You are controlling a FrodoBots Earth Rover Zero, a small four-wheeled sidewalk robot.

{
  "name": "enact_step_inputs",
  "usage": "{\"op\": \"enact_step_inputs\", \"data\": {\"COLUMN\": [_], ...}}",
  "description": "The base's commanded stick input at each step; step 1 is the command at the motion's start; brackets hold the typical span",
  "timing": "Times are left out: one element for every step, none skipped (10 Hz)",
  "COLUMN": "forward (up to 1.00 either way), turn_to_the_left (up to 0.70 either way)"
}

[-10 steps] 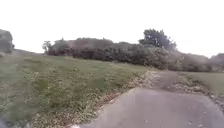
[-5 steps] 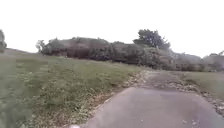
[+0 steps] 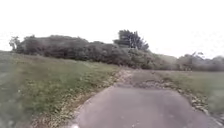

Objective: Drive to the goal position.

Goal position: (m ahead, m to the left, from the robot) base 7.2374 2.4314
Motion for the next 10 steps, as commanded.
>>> {"op": "enact_step_inputs", "data": {"forward": [0.11,0.41,0.7,0.7,0.7,0.7,0.7,0.7,0.7,0.7], "turn_to_the_left": [-0.59,-0.29,0.0,0.0,0.0,0.0,0.0,0.0,0.0,0.07]}}
